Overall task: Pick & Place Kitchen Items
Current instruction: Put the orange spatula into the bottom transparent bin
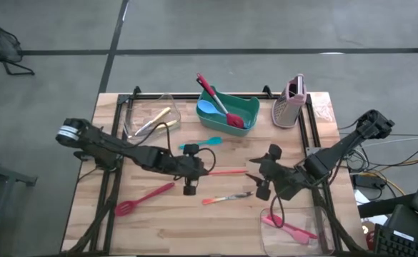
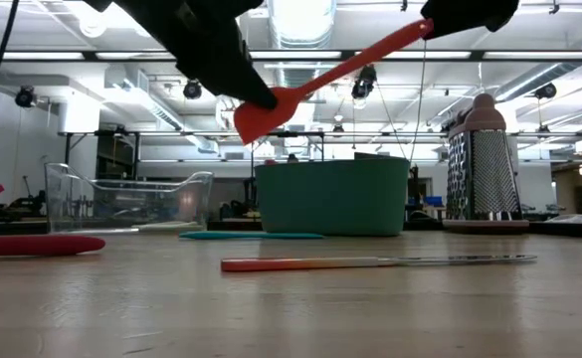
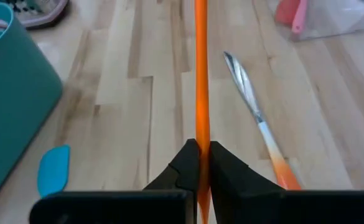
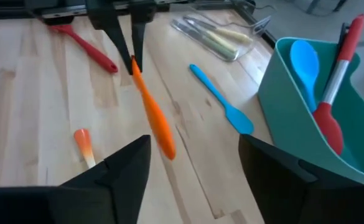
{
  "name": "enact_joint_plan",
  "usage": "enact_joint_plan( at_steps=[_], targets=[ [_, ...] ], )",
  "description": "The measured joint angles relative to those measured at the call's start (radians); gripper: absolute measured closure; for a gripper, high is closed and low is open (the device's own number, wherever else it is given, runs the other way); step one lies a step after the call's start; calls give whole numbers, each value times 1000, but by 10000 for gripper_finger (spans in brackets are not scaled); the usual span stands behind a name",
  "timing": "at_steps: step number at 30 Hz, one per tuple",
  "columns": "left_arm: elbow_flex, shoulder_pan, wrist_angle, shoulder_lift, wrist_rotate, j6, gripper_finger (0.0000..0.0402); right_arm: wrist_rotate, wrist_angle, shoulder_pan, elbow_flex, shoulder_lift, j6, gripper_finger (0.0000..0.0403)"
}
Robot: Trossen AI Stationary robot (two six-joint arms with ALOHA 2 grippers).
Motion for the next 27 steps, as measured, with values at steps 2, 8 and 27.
enact_joint_plan(
  at_steps=[2, 8, 27],
  targets=[
    [0, 0, 0, 6, -6, 8, 382, -23, 8, -13, 0, 0, -11, 151],
    [2, -2, 31, 2, -8, 22, 382, -31, 16, -18, 0, 0, -49, 151],
    [2, -2, 59, 2, -8, 27, 382, -39, 82, -31, -15, 0, -117, 270]
  ],
)
